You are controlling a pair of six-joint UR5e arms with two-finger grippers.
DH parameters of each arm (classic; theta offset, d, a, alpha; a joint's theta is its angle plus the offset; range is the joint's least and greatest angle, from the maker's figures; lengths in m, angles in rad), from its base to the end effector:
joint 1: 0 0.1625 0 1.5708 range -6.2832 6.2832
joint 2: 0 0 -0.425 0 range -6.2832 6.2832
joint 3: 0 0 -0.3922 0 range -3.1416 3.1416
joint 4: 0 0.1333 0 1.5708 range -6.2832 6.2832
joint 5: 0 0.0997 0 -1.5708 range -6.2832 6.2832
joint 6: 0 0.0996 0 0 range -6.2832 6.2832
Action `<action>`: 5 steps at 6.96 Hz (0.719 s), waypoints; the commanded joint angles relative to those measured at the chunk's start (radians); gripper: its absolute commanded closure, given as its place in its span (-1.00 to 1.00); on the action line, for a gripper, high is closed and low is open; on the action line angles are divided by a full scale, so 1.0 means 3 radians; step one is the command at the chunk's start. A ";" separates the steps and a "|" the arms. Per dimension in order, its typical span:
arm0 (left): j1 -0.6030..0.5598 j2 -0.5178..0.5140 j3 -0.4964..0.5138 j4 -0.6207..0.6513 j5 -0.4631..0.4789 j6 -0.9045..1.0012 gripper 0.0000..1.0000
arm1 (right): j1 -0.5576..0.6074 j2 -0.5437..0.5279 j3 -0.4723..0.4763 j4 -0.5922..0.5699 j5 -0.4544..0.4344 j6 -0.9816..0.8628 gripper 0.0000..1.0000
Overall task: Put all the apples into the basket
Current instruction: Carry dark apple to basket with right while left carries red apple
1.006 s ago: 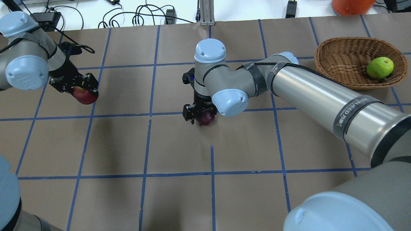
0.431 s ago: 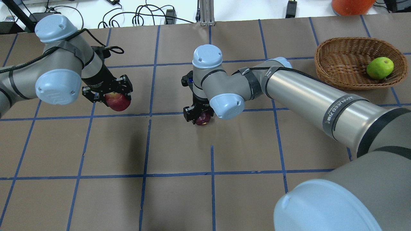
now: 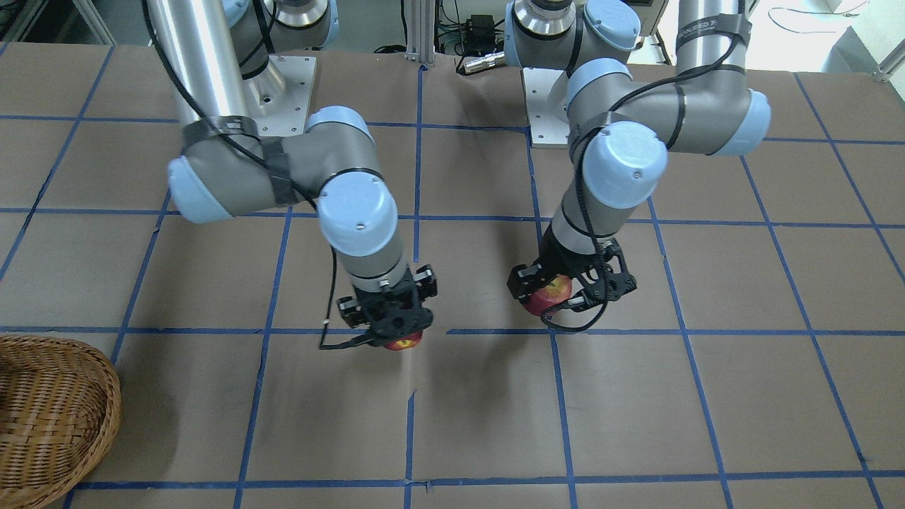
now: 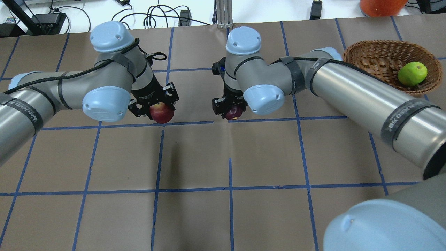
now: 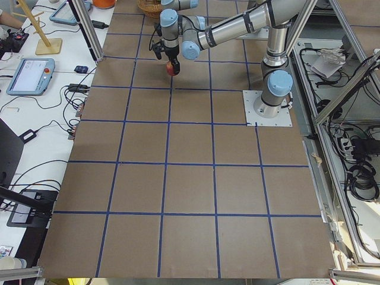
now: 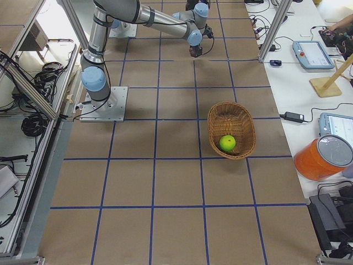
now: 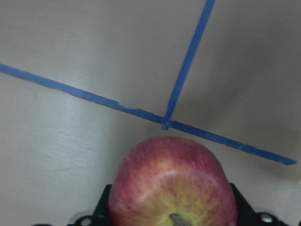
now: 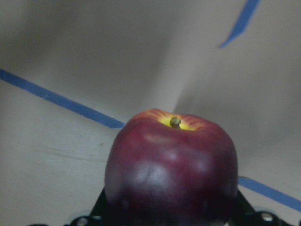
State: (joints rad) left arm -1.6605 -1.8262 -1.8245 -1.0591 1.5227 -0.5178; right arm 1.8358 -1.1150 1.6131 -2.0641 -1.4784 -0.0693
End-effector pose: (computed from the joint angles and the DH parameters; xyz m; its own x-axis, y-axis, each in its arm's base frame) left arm -0.1868 -0.5352 0.2833 -0.9087 -0.4151 0.0431 -0.4146 0.9098 0.0215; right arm 0.3027 -0.5715 0.2571 -0.9406 -0.3266 -0.0924 -0.3278 0.9447 -0.0016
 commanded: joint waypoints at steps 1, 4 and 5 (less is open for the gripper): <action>-0.0557 -0.0338 0.0048 0.0536 -0.0008 -0.0964 0.16 | -0.0930 -0.0367 -0.0049 0.0456 -0.0155 -0.0349 1.00; -0.0897 -0.0891 0.0063 0.1299 -0.0013 -0.1683 0.04 | -0.1828 -0.0303 -0.0298 0.0438 -0.0292 -0.1035 1.00; -0.0923 -0.0953 0.0084 0.1387 -0.0145 -0.1786 -0.99 | -0.1930 -0.0150 -0.0466 0.0427 -0.0475 -0.1159 1.00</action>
State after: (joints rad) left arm -1.9214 -2.0753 -1.8046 -0.6958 1.5090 -1.0053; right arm 1.3121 -1.1994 1.5256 -1.9309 -1.5684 -0.3574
